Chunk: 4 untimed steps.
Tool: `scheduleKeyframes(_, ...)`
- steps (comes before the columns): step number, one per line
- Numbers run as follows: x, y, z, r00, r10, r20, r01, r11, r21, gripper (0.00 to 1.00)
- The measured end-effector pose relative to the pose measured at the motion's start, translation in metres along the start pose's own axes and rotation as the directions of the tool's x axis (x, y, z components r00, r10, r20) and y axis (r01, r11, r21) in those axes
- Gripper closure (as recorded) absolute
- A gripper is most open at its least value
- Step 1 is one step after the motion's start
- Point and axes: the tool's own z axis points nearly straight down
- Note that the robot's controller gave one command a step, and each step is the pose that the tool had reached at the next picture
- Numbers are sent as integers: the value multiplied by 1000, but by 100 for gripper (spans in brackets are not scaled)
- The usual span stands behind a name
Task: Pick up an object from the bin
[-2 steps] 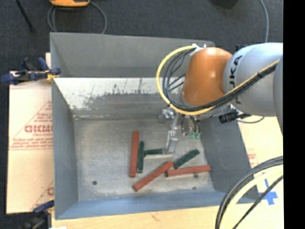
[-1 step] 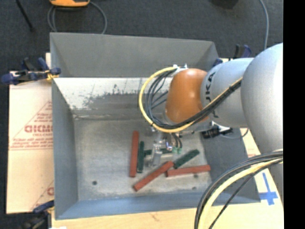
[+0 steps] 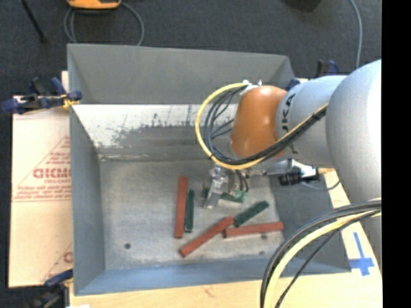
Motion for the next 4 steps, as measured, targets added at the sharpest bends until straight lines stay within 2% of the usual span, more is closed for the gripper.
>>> scheduleKeyframes(2, 2, 0, -5, 1000, 0, -7, 0, 1000, 1, 100)
scheduleKeyframes(3, 3, -1, -26, 1000, 0, -10, 0, 1000, 2, 100)
scheduleKeyframes(4, 1, 0, -43, 1000, -1, -5, 1, 1000, 1, 100)
